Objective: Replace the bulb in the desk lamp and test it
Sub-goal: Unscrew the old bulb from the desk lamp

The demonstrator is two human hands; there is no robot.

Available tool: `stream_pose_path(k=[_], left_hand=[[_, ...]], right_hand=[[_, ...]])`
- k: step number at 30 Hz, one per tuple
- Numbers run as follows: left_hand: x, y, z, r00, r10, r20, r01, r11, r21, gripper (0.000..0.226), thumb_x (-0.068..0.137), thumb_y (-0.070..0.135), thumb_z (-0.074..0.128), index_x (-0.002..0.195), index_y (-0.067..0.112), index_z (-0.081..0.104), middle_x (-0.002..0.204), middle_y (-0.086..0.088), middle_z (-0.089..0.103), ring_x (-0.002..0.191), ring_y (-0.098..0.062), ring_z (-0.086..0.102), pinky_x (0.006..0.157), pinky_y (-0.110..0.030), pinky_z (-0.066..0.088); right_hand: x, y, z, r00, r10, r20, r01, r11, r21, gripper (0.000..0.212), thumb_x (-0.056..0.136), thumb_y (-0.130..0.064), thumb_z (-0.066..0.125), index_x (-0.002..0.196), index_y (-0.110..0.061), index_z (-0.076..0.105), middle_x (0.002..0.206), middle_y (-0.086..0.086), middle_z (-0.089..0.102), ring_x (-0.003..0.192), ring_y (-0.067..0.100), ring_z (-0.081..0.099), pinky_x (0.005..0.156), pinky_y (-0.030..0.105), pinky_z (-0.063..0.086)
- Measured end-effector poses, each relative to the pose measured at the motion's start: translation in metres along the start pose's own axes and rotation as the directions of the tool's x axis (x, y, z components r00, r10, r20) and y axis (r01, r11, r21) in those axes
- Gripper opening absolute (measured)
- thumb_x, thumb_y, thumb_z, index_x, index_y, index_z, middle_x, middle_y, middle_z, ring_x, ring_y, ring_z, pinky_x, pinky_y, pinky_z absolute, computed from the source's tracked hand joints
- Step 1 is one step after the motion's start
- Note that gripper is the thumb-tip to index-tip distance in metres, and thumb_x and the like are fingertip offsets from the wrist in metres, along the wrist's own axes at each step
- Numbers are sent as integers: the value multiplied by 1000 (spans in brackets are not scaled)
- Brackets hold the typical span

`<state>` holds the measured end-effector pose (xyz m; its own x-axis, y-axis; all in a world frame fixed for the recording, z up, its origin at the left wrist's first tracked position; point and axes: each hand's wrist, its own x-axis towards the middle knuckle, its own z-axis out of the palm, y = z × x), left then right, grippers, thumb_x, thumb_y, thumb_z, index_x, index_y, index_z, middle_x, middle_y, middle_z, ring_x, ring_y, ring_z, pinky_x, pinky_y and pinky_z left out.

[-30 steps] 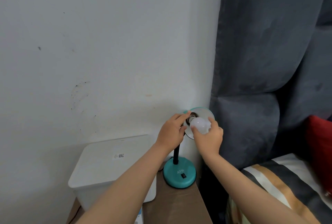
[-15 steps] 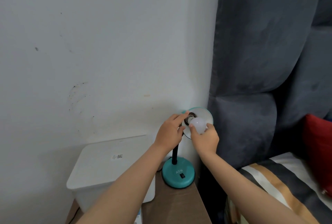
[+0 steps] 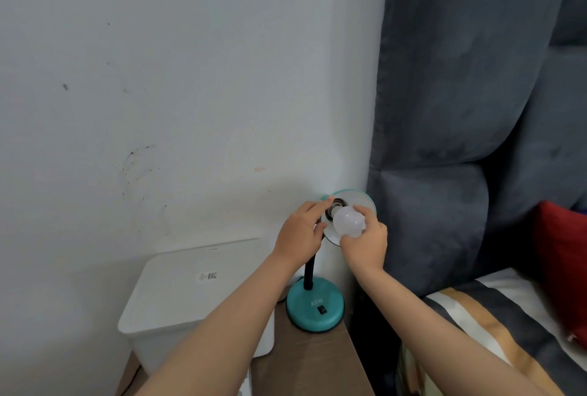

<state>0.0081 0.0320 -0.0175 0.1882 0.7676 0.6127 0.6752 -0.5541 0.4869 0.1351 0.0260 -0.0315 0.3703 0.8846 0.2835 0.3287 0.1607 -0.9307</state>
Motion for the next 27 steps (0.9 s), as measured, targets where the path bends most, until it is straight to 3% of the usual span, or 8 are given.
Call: stream_pose_path(k=[2, 5, 7, 13, 17, 20, 24, 27], left_hand=[[0, 0, 0, 1000, -1, 2, 1, 1000, 2, 54, 86, 4, 56, 136, 24, 46, 109, -5, 59, 94, -22, 62, 84, -34, 51], [0, 0, 1, 1000, 3, 1, -3, 1000, 3, 54, 87, 4, 56, 136, 23, 46, 108, -6, 59, 94, -22, 62, 83, -32, 50], [0, 0, 0, 1000, 1, 4, -1, 1000, 4, 54, 87, 4, 56, 136, 24, 46, 107, -5, 59, 92, -21, 62, 83, -32, 51], [0, 0, -1, 1000, -5, 9, 5, 1000, 6, 55, 86, 3, 56, 136, 24, 46, 110, -5, 59, 93, -21, 62, 84, -28, 49], [0, 2, 0, 1000, -16, 17, 16, 1000, 4, 55, 86, 3, 56, 136, 24, 45, 112, -4, 59, 94, -21, 61, 84, -30, 50], [1, 2, -1, 999, -27, 19, 27, 1000, 12, 55, 86, 3, 55, 136, 25, 45, 112, -4, 59, 94, -22, 62, 84, -32, 50], [1, 2, 0, 999, -34, 14, 34, 999, 18, 54, 86, 3, 55, 136, 24, 46, 113, -4, 59, 95, -22, 62, 84, -30, 50], [0, 4, 1, 999, -32, 12, 32, 999, 16, 54, 86, 3, 55, 135, 24, 46, 112, -4, 59, 94, -21, 62, 83, -29, 49]], right_hand=[[-1, 0, -2, 1000, -4, 15, 5, 1000, -10, 63, 70, -4, 71, 126, -22, 50, 120, 11, 49, 105, 29, 55, 79, 29, 45], [-3, -3, -1, 997, 74, 3, -74, 997, 22, 77, 74, -28, 76, 137, -11, 36, 131, 17, 50, 118, 31, 51, 89, 32, 42], [-2, -5, 0, 996, 95, 2, -95, 995, 27, 73, 77, -33, 73, 136, -6, 38, 131, 19, 52, 120, 33, 51, 92, 35, 44], [0, -6, -5, 999, 16, 41, -17, 1000, 25, 55, 71, -6, 72, 120, -19, 52, 117, 11, 54, 102, 24, 54, 80, 27, 41], [0, -6, -10, 995, -79, 59, 79, 997, 5, 50, 68, 7, 63, 111, -19, 57, 108, -1, 54, 105, 24, 54, 83, 27, 42], [1, -8, -12, 991, -99, 85, 102, 994, -25, 52, 67, 9, 61, 112, -18, 58, 116, 3, 56, 109, 24, 53, 83, 28, 42], [1, -10, -11, 996, 22, 89, -17, 998, -57, 69, 72, -19, 76, 133, -14, 43, 130, 11, 52, 120, 28, 50, 88, 30, 41], [2, -12, -10, 993, 100, 69, -96, 994, -61, 73, 78, -34, 72, 136, -3, 38, 131, 19, 52, 123, 34, 48, 94, 37, 44]])
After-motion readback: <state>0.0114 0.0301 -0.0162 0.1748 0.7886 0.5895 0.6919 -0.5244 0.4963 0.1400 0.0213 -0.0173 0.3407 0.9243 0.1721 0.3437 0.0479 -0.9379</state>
